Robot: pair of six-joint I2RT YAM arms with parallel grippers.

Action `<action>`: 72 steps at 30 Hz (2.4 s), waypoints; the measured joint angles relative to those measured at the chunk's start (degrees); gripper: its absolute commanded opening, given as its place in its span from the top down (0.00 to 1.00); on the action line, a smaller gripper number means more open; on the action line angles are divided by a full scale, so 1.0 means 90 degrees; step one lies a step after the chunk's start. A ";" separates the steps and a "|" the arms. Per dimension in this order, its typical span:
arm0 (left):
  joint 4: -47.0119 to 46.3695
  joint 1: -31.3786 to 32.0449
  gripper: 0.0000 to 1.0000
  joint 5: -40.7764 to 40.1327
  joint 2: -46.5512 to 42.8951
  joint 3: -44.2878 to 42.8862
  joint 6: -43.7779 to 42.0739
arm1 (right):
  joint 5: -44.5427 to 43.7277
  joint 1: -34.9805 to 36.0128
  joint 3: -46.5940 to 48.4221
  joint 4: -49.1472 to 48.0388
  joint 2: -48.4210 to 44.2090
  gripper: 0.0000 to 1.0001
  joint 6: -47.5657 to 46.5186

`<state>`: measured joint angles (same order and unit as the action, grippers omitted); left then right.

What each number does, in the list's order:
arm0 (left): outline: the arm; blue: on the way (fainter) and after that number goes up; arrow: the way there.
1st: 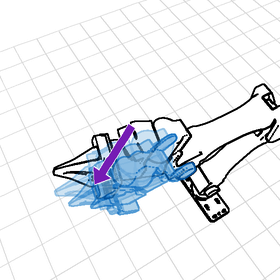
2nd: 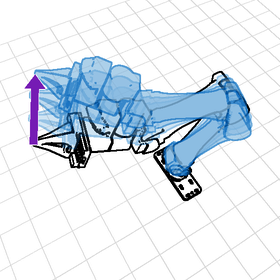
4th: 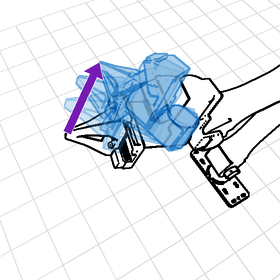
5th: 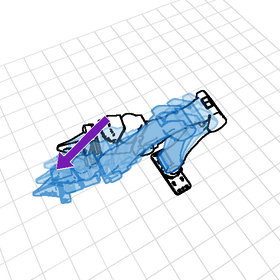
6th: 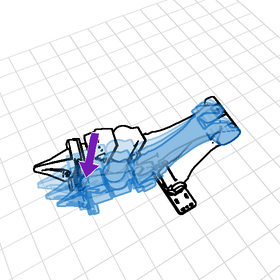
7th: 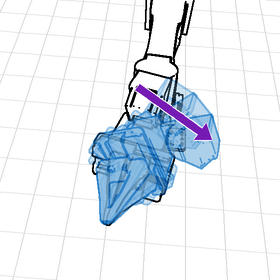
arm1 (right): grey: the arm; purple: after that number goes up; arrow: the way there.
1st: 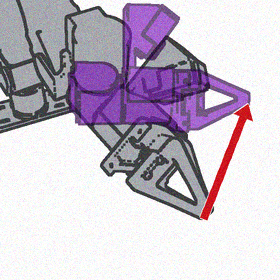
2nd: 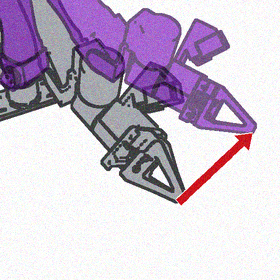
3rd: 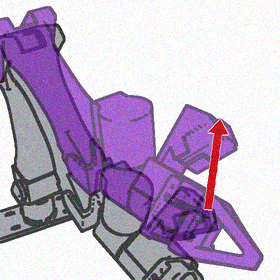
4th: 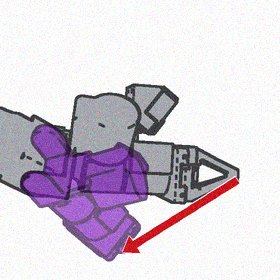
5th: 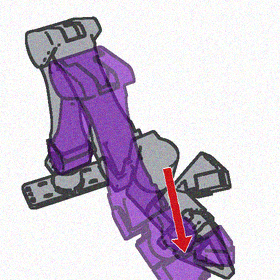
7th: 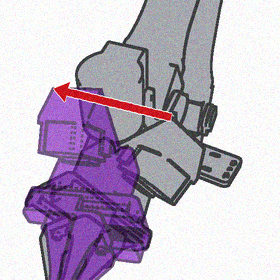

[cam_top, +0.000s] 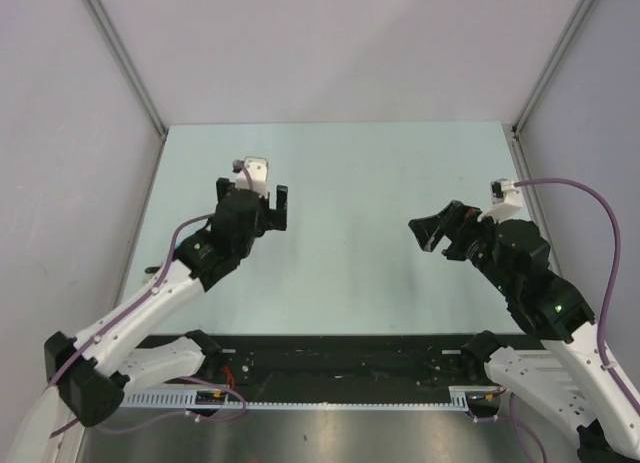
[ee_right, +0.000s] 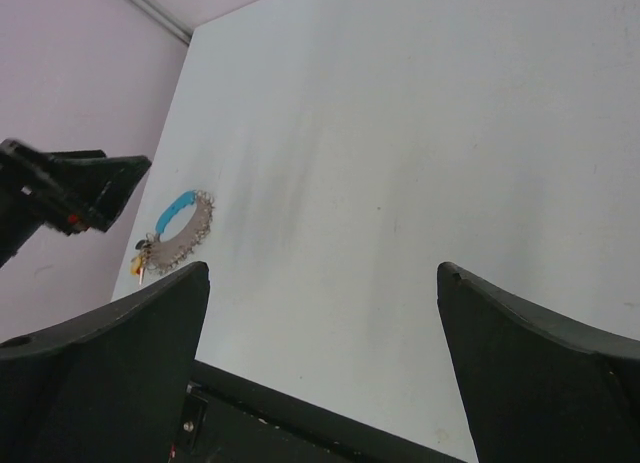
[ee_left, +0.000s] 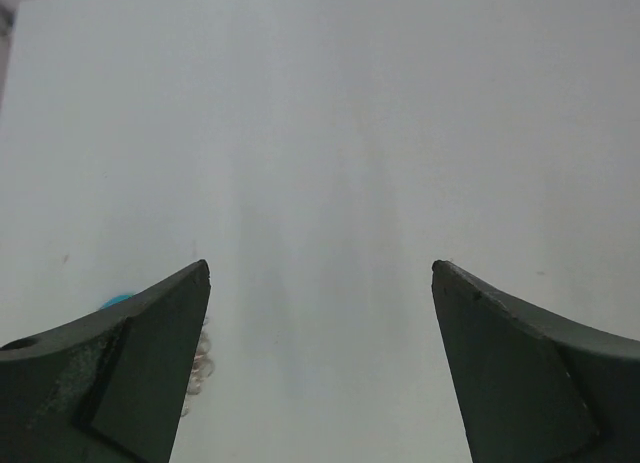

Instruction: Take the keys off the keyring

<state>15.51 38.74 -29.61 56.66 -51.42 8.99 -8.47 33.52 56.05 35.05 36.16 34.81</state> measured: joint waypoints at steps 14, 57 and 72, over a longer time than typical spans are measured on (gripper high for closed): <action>0.1197 -0.2550 0.36 -0.0406 0.2752 -0.0622 0.0585 | 0.1151 0.0002 -0.0520 -0.0138 -0.0478 0.03 0.0044; 0.2047 -0.3237 1.00 0.0398 0.5119 -0.1275 0.0724 | 0.1294 0.0007 -0.0520 -0.0304 -0.1362 0.04 0.0085; 0.1676 -0.1943 0.96 0.3313 0.3922 -0.1156 0.1122 | 0.1127 0.0007 -0.1287 -0.0719 -0.1231 0.07 -0.0090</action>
<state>30.59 21.26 0.21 91.96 -61.82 19.09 1.67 33.58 44.47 28.58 25.08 34.00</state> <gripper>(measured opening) 0.006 0.955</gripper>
